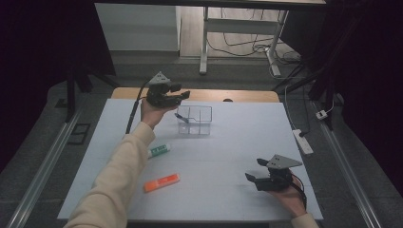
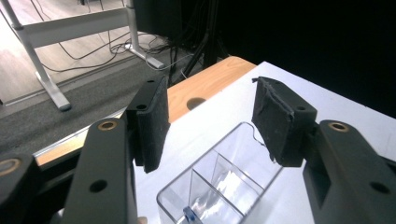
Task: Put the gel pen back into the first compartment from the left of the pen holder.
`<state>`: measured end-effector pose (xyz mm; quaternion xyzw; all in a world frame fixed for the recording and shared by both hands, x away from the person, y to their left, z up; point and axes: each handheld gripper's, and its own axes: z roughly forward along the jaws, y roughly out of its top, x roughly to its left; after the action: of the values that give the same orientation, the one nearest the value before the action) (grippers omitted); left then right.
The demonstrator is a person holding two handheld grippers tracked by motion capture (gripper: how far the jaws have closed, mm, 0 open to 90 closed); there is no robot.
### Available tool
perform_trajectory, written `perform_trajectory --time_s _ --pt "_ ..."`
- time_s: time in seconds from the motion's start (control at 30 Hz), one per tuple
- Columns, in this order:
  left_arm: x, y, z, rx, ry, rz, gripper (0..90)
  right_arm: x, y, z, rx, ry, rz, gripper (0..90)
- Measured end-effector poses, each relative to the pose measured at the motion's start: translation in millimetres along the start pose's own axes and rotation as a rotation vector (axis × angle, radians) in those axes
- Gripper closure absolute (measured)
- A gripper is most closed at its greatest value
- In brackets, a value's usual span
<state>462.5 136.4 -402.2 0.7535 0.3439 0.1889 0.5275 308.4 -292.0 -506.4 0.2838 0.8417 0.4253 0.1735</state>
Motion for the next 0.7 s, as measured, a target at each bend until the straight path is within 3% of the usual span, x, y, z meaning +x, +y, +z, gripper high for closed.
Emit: perform_trajectory --time_s 0.3,0.7 --pt "-6.0 -6.1 -18.0 -0.025 -0.031 0.009 45.6 -0.7 -0.2 -0.3 0.002 -0.004 0.001 23.1" --pt "-13.2 -19.5 -35.7 -0.001 -0.037 0.024 44.5 -0.8 -1.4 1.1 0.016 -0.006 -0.001 23.1"
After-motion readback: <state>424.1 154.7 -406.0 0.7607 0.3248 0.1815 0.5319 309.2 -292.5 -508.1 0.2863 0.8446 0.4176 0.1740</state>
